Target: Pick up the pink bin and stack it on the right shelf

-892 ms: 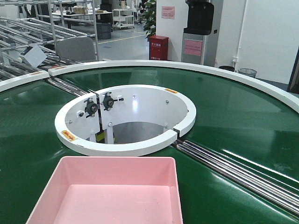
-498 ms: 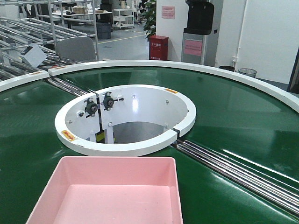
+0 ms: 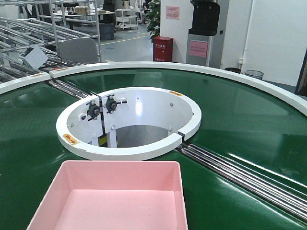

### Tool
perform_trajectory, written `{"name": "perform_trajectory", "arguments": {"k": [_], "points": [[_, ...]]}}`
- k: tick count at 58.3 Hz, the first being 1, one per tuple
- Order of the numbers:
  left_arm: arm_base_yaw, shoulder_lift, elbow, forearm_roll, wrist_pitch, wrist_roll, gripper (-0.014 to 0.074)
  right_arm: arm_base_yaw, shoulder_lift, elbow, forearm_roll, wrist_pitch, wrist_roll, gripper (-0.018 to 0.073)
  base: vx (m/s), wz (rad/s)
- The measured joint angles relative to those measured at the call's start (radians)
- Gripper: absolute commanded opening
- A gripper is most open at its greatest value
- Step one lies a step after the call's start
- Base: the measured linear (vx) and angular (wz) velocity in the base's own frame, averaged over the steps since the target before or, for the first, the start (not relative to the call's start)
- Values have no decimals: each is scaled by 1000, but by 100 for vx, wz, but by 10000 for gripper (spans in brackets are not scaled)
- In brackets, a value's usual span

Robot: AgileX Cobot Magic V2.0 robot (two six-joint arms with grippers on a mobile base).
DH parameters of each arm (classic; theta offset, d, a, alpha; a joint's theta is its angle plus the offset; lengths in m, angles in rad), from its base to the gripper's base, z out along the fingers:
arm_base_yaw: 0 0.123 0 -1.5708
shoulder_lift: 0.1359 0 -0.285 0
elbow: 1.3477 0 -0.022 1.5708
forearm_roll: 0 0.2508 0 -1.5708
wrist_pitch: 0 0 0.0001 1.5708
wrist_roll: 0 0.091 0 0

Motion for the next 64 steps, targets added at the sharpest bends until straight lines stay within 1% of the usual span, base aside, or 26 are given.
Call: {"name": "perform_trajectory", "arguments": {"k": [3, 5, 8, 12, 14, 19, 23, 27, 34, 38, 45, 50, 53, 57, 64], "points": [[0, 0, 0, -8, -80, -34, -8, 0, 0, 0, 0, -91, 0, -11, 0, 0], [0, 0, 0, -20, -121, -64, -8, 0, 0, -7, 0, -125, 0, -11, 0, 0], [0, 0, -21, -36, -152, -117, -8, 0, 0, -53, 0, -136, 0, -11, 0, 0], [0, 1, -105, -43, -154, -139, -8, 0, 8, -157, 0, -120, 0, -11, 0, 0], [0, 18, -164, -46, -152, -137, -8, 0, 29, -242, 0, -105, -10, -11, 0, 0], [0, 143, -385, -46, -131, -88, -8, 0, 167, -499, -8, -44, -30, -11, 0, 0], [0, 282, -549, -46, -101, -46, -8, 0, 283, -645, -22, 0, -49, -11, 0, 0], [0, 412, -673, -46, -75, -27, -8, 0, 399, -761, -28, 43, -59, -11, 0, 0], [0, 588, -804, -46, -45, -16, -8, 0, 573, -876, -30, 83, -63, -11, 0, 0], [0, 661, -834, -46, -41, -15, -6, 0, 645, -894, -28, 90, -63, -9, 0, 0], [0, 723, -840, -46, -50, -15, 11, 0, 730, -897, -28, 95, -63, 6, 0, 0], [0, 742, -840, -46, -47, -15, 51, 0, 756, -897, -28, 104, -63, 53, 0, 0], [0, 742, -840, -46, -41, -15, 83, 0, 756, -897, -28, 105, -63, 100, 0, 0], [0, 742, -840, -46, -41, -14, 147, 0, 756, -898, -28, 105, -63, 192, 0, 0], [0, 741, -840, -46, -41, -14, 298, 0, 754, -899, -28, 101, -63, 410, 0, 0]]}}
